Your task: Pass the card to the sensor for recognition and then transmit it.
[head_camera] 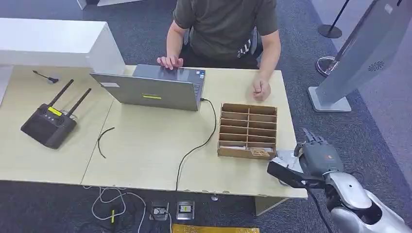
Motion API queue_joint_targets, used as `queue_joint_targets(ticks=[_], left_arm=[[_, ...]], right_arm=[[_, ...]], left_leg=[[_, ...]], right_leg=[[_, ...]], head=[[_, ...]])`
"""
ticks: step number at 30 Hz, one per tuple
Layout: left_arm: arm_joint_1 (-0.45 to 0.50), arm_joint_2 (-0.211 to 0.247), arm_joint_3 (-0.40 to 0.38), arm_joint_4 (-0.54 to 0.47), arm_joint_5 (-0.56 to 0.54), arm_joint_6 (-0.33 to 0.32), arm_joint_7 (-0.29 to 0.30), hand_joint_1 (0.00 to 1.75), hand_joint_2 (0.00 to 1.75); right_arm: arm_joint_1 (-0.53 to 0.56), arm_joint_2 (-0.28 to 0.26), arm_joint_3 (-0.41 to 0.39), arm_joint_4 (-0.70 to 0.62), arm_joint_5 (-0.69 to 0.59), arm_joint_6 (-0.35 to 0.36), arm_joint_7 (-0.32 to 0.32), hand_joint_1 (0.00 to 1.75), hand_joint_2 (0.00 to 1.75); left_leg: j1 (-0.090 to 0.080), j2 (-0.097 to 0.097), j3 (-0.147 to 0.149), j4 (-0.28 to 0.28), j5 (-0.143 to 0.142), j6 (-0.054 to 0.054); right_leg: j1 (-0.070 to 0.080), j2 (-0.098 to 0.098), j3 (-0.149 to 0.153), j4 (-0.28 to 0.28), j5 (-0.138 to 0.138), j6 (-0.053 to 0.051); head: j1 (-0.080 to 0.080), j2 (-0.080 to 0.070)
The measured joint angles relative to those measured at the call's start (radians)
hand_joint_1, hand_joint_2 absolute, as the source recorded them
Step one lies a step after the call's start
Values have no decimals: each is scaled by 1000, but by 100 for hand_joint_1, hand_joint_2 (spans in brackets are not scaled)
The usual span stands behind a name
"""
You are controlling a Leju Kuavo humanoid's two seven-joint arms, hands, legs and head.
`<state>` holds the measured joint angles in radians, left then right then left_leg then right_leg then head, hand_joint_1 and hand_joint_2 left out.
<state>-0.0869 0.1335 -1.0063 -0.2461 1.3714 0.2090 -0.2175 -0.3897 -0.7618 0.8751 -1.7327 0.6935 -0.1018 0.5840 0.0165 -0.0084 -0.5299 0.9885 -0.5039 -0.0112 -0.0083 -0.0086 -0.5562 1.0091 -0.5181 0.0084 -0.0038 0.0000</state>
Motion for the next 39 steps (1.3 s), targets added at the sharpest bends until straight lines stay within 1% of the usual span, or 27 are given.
queue_joint_targets(ticks=[5, 12, 28, 33, 39], left_arm=[[0, 0, 0, 0, 0, 1, 0, 0, 0], [0, 0, 0, 0, 1, 1, -1, 0, 0], [0, 0, -10, 0, 15, 10, -10, 0, 0], [0, 0, -15, 0, 15, 9, -10, 0, 0], [0, 2, -16, 0, 15, 7, -10, 0, 0]], right_arm=[[0, 9, -1, 33, -9, -22, -7, 175, 175], [5, 15, -1, 61, -12, -24, -10, 175, 175], [6, 57, 1, 150, -35, -69, -61, 175, 175], [10, 68, 1, 171, -45, -86, -59, 175, 175], [42, 67, -4, 182, -49, -97, -43, 175, 175]], left_leg=[[0, 0, 0, 0, 0, 0], [0, 0, 0, 0, 0, 0], [0, 0, 0, 0, 0, 0], [0, 0, 1, 0, 0, 0], [0, 1, 1, 0, 0, 0]], right_leg=[[0, 0, 0, 0, 0, 0], [0, 0, 0, 0, 0, 0], [0, 0, 0, 0, 0, 0], [0, 1, 0, 0, 0, 0], [0, 1, 0, 0, 0, 0]], head=[[0, 0], [0, 0], [1, 0], [1, 0], [1, 0]])
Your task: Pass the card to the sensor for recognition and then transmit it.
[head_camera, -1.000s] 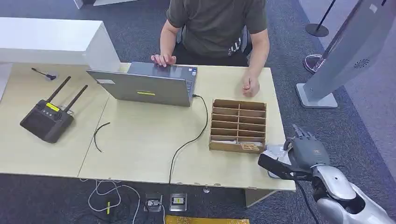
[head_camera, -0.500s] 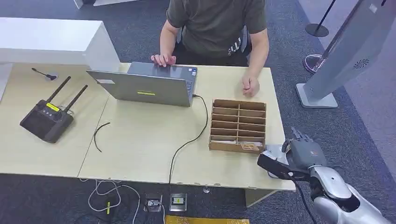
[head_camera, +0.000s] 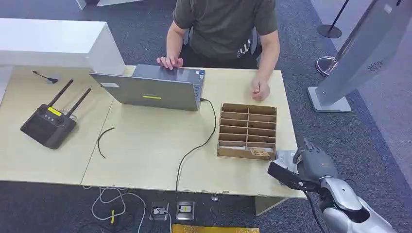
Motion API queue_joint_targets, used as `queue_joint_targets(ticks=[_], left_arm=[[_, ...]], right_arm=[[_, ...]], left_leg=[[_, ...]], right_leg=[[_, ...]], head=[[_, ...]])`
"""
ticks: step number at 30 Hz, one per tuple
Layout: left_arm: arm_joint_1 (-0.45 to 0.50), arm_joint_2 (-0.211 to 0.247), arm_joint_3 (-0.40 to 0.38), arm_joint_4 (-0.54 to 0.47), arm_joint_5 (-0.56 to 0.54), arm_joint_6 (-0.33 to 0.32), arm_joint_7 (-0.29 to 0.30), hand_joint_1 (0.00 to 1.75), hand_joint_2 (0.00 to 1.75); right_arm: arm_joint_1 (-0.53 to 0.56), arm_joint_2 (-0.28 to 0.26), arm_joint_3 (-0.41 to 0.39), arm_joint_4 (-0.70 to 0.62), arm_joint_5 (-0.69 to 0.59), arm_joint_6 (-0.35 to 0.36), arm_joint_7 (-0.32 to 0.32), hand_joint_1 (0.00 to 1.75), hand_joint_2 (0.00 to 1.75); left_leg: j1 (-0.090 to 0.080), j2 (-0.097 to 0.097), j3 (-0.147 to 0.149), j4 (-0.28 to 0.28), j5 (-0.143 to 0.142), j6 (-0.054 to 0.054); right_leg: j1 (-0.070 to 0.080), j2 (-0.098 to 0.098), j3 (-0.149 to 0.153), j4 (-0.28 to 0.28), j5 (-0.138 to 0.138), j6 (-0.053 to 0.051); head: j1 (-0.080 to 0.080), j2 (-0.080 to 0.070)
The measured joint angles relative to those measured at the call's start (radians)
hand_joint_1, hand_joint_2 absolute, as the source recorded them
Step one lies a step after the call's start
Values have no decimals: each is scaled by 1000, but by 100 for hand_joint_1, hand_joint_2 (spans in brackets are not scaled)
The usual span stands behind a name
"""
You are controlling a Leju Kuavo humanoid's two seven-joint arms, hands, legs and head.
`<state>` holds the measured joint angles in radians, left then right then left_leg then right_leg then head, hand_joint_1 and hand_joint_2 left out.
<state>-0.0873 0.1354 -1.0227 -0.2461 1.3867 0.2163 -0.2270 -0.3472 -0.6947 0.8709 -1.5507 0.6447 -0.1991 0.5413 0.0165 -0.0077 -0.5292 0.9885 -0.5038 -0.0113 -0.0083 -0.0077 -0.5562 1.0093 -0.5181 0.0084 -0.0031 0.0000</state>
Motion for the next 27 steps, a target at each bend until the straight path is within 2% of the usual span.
queue_joint_targets(ticks=[15, 20, 27], left_arm=[[0, 4, 0, 0, 8, -6, 0, 0, 0], [0, 4, 0, 0, 15, -6, 0, 0, 0], [-1, 7, -1, 0, 19, -7, 0, 0, 0]], right_arm=[[11, 3, -15, 8, -9, 2, -11, 175, 175], [9, 7, -14, 8, 14, -19, -29, 175, 175], [-85, 12, -21, -98, 85, -20, -20, 175, 175]], left_leg=[[0, 2, 2, 0, 0, 0], [0, 2, 2, 0, 0, 0], [0, 4, 2, 0, 0, 0]], right_leg=[[0, 2, 1, 0, 0, 0], [0, 2, 2, 0, 0, 0], [0, 3, 1, 2, 0, 0]], head=[[0, 0], [0, 0], [0, 0]])
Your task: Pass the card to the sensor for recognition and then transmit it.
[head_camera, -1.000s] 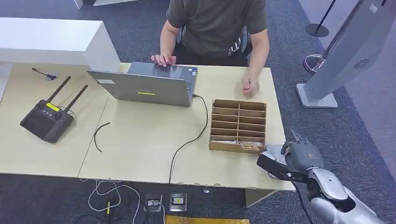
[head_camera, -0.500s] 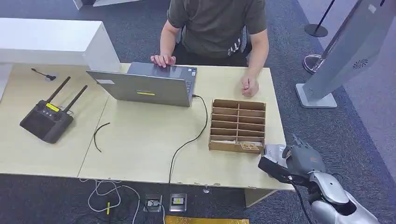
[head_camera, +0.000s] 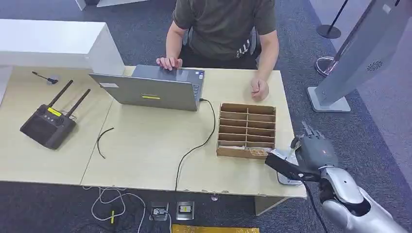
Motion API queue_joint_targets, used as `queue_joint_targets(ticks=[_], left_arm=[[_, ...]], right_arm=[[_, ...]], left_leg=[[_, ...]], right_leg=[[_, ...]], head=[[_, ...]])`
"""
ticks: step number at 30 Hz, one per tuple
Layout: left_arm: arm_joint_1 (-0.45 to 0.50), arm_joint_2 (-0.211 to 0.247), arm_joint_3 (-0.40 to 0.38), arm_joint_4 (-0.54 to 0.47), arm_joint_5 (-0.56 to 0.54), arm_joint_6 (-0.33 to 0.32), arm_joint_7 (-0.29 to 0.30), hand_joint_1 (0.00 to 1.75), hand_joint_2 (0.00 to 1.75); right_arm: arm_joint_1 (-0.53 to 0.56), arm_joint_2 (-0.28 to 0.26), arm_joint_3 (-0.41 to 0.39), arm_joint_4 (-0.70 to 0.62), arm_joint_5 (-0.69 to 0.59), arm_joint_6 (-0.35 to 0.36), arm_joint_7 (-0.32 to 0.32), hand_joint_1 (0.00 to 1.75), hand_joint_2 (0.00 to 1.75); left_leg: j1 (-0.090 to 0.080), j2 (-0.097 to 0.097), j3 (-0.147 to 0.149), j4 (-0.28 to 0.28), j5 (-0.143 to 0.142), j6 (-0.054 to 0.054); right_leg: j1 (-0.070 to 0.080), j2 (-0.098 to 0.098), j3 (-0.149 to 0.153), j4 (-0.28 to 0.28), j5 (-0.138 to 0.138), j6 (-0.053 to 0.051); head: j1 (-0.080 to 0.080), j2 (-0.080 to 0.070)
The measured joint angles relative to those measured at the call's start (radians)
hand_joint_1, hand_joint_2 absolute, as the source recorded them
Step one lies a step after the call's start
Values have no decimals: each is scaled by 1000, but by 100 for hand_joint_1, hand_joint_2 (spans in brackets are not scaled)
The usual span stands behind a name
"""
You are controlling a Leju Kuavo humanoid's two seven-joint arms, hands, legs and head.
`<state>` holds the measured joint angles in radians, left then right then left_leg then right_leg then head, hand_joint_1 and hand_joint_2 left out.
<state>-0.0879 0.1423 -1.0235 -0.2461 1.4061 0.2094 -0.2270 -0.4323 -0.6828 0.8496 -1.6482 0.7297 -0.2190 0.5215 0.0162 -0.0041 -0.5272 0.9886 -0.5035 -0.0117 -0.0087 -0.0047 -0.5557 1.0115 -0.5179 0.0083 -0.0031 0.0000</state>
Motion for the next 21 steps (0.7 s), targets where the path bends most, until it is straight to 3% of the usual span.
queue_joint_targets(ticks=[11, 21], left_arm=[[0, 0, -9, 0, 0, -3, 0, 0, 0], [-2, -3, -30, 0, -19, -14, -7, 0, 0]], right_arm=[[-166, -8, -6, -197, 25, 59, 58, 175, 175], [-189, -8, 6, -202, -12, 74, 54, 175, 175]], left_leg=[[0, 0, 0, 0, 0, -1], [0, 0, 0, 0, 0, -1]], right_leg=[[0, 0, 0, 0, 0, 0], [0, 0, 0, 0, 0, 0]], head=[[0, 0], [0, 0]])
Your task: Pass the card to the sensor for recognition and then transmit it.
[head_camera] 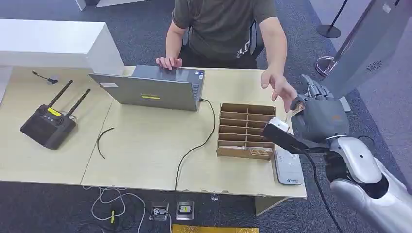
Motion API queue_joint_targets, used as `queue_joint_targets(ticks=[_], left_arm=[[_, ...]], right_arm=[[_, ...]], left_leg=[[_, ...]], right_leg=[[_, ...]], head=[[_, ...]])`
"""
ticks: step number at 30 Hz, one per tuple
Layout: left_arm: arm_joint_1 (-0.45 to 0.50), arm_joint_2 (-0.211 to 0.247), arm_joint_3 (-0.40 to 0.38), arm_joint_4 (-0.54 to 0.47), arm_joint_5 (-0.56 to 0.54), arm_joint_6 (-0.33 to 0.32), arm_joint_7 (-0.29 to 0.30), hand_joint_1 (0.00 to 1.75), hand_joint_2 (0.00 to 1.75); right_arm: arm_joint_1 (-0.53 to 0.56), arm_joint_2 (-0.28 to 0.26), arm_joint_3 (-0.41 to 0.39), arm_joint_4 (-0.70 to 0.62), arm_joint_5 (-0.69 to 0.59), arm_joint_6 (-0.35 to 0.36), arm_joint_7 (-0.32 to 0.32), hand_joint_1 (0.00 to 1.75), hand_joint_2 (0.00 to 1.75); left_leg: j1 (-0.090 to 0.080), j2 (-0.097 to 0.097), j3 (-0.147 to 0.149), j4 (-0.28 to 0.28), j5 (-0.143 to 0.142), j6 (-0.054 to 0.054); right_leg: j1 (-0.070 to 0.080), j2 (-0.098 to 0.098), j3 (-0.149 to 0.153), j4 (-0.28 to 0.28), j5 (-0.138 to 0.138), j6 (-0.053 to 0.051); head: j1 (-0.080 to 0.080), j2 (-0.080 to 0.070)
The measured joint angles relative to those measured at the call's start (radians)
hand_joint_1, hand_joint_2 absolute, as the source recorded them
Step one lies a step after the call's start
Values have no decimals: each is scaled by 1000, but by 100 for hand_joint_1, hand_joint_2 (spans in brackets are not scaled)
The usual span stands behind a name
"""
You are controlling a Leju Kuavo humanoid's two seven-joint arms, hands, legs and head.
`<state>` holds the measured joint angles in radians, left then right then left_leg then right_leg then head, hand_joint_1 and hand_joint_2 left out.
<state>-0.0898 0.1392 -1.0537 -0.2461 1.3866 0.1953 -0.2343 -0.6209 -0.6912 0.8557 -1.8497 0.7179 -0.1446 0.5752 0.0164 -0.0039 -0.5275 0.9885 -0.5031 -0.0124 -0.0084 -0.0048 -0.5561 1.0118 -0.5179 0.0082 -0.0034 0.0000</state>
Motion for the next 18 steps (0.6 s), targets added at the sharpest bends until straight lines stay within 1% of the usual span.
queue_joint_targets(ticks=[4, 6, 13, 18], left_arm=[[-2, -2, -10, 0, -11, -11, -46, 0, 0], [-3, -3, -10, 0, -13, -17, -58, 0, 0], [-4, -5, -19, 0, -16, -30, -58, 0, 0], [-4, -6, -26, 0, -23, -42, -58, 0, 0]], right_arm=[[7, 17, 6, 41, -10, -22, -24, 175, 175], [9, 27, 5, 58, -11, -28, -33, 175, 175], [13, 52, 0, 111, -3, -32, -43, 175, 175], [27, 63, -23, 128, 21, -27, -44, 175, 175]], left_leg=[[0, 0, 0, 0, 0, 0], [0, 0, 0, 0, 0, 0], [0, 0, 0, 0, 0, 0], [0, 0, 0, 0, 0, 0]], right_leg=[[0, 0, 0, 0, 0, 0], [0, 0, 0, 0, 0, 0], [0, 0, 0, 0, 0, 0], [0, 0, 0, 0, 0, 0]], head=[[0, 0], [0, 0], [0, 0], [0, 0]])
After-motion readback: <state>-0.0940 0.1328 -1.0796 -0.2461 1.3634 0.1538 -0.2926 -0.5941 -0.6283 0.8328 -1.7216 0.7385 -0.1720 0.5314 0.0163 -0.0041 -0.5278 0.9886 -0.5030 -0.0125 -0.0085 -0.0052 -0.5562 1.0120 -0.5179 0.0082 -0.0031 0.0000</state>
